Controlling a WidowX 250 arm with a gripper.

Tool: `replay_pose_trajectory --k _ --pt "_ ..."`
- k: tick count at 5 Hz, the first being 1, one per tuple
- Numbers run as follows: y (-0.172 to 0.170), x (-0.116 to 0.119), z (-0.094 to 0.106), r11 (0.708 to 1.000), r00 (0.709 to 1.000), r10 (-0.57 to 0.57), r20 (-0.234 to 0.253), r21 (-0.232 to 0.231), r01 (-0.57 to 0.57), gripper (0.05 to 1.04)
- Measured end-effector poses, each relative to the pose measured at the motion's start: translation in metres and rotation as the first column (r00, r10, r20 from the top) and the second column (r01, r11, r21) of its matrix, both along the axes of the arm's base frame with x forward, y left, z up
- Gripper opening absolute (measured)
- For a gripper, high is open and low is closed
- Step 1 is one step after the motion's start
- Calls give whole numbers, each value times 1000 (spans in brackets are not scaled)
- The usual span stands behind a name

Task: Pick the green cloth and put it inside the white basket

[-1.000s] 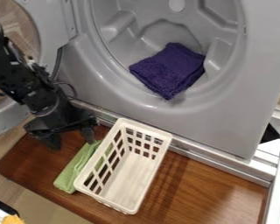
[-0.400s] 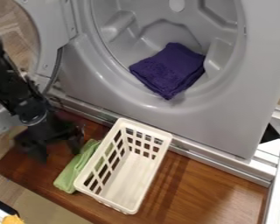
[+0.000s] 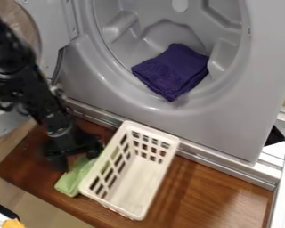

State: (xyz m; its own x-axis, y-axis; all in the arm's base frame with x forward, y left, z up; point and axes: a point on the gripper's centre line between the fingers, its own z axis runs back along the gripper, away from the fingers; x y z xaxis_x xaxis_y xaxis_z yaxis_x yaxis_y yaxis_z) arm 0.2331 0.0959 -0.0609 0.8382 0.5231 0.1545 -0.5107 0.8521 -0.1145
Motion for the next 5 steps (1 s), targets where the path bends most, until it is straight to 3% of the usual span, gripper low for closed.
replay_pose_trajectory --k 1,3,4,5 --pt "-7 2 -8 1000 1000 -9 -8 8 9 972" --pt "-7 1 -16 998 1000 8 -22 56 -7 400" --pt "-6 1 -16 998 1000 6 -21 61 -5 187" --pt "1 -6 -14 998 999 37 -23 61 -35 85"
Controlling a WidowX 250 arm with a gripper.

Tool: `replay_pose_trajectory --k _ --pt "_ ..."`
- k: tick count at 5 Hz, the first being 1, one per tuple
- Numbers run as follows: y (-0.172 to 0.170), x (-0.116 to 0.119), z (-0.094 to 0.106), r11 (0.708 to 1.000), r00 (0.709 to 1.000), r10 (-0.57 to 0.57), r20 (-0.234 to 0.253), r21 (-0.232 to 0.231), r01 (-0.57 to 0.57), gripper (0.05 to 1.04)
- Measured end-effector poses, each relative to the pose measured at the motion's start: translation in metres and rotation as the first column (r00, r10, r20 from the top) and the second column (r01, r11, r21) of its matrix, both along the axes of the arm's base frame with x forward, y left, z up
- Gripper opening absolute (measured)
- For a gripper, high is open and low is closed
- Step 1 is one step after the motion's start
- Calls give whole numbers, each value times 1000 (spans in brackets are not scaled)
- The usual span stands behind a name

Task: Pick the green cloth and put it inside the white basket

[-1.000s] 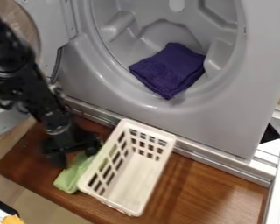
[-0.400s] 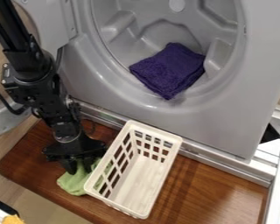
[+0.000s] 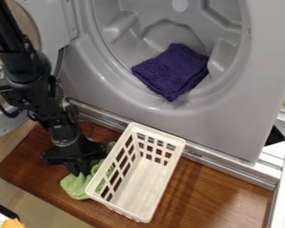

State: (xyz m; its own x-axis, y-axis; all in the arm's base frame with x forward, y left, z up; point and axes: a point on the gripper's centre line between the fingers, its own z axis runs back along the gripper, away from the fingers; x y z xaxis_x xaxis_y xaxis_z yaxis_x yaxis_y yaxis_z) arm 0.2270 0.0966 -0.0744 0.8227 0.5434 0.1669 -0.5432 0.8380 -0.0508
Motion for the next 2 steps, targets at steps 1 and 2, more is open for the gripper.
replay_pose_trajectory --k 1,2 --pt "1 5 20 1000 999 19 46 4 -19 71" --pt "-1 10 43 999 994 36 108 2 -36 70"
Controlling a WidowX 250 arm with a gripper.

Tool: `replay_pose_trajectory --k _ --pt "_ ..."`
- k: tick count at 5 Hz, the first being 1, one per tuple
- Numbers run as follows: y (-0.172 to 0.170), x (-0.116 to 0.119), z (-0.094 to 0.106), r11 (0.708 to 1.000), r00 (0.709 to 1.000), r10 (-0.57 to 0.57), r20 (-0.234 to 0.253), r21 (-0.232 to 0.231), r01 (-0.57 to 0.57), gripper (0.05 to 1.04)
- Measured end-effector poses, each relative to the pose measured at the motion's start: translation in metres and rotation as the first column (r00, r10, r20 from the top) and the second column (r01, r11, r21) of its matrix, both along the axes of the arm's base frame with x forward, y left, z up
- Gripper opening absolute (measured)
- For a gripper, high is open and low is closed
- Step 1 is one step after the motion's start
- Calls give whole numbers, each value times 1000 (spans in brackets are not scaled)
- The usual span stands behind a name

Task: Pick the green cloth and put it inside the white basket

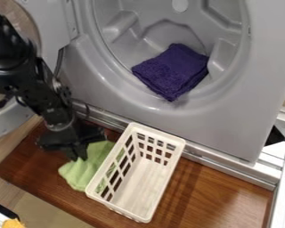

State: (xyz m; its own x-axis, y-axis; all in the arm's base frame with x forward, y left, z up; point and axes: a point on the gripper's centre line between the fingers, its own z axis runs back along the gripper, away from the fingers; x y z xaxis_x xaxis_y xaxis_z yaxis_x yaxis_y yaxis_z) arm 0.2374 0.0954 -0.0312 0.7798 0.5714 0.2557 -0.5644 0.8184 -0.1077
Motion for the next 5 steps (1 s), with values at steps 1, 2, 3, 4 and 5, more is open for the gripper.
replay_pose_trajectory --k 1,2,3,4,5 --pt "-5 4 19 1000 998 -3 60 -16 4 70" --pt "-7 5 42 1000 994 6 110 -14 -5 70" --pt "-15 9 66 1000 986 -13 165 -13 16 70" --pt "-20 9 91 1000 977 -30 210 2 30 70" --pt "-27 8 118 999 960 -34 280 3 35 70"
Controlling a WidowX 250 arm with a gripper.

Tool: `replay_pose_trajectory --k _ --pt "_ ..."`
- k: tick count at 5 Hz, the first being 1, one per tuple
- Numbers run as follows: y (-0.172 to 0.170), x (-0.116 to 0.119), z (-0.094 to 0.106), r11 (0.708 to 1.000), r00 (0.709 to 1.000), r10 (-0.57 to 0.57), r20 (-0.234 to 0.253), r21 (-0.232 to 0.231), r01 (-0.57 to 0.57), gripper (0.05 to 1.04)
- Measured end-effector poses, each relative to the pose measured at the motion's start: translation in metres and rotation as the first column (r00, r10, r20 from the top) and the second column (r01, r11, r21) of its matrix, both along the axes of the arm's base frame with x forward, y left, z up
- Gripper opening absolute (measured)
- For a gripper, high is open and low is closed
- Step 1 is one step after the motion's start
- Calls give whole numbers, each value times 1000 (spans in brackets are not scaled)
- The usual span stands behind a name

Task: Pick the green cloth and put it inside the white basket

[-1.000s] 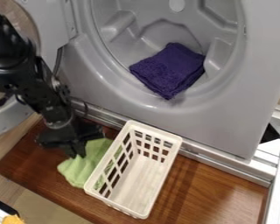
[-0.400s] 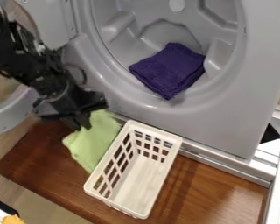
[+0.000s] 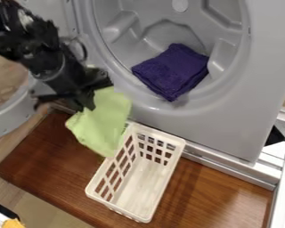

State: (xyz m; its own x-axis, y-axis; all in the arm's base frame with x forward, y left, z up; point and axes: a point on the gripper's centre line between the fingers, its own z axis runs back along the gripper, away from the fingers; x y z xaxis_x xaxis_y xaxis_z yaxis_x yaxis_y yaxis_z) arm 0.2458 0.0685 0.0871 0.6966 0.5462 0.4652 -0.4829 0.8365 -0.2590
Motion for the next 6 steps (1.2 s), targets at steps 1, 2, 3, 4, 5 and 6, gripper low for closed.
replay_pose_trajectory --k 1,2,3,4,5,6 --pt "-16 1 16 999 998 -35 60 -25 37 70" --pt "-30 4 7 996 996 -77 39 -35 79 70" --pt "-47 11 -17 991 992 -124 -17 -50 123 70" --pt "-66 21 -48 980 981 -190 -47 -71 187 70" --pt "-77 32 -77 974 970 -223 -101 -54 218 70" --pt "-74 35 -105 980 967 -199 -159 -54 193 70"
